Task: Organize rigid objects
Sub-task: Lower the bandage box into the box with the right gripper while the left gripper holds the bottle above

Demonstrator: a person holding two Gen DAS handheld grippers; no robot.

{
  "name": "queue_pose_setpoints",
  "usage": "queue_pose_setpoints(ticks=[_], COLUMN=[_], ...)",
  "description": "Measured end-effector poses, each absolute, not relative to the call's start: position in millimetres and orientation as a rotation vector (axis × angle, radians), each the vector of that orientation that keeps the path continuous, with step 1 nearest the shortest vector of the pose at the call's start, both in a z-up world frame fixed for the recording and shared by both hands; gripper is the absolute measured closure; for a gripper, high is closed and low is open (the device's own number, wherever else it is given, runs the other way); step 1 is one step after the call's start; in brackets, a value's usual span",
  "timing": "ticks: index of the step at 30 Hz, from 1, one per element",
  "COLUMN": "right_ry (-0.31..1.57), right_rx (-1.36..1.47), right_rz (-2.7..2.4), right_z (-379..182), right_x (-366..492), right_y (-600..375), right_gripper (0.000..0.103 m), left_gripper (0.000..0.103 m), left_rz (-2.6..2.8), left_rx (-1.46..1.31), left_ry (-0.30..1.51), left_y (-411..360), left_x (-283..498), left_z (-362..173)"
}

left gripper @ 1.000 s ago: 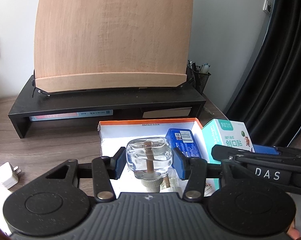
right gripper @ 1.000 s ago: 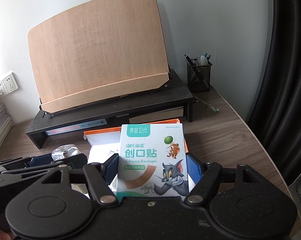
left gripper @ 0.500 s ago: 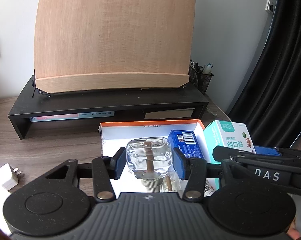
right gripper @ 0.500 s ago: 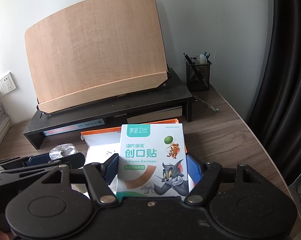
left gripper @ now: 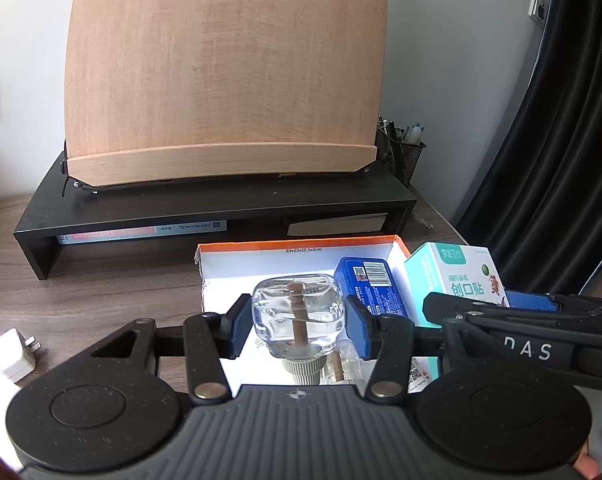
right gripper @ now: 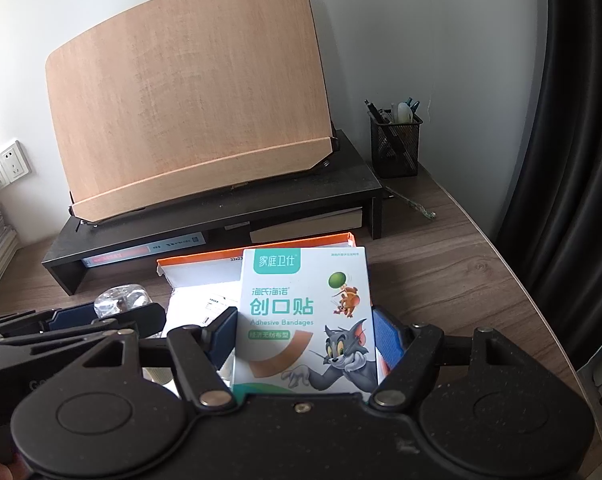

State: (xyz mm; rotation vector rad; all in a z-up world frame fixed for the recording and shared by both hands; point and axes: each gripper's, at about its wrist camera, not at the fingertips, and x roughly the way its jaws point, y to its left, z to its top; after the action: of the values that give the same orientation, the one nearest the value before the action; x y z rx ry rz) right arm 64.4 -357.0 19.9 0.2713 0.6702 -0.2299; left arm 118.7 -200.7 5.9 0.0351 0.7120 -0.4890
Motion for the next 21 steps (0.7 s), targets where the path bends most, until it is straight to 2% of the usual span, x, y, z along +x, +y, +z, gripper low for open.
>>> queue_pose_setpoints(ticks=[21], right_ry=[0.7], right_rx=[0.277], right_rz=[-0.233], right_z=[10.4], right_x=[70.7], right_y=[-359.2], right_gripper=[0.019], left_gripper=[0.053], left_rz=[-0.491], left_rx=[0.036], left_ry=[0.721], left_y=[-200.5], left_x=[120.6], left_z=[4.3])
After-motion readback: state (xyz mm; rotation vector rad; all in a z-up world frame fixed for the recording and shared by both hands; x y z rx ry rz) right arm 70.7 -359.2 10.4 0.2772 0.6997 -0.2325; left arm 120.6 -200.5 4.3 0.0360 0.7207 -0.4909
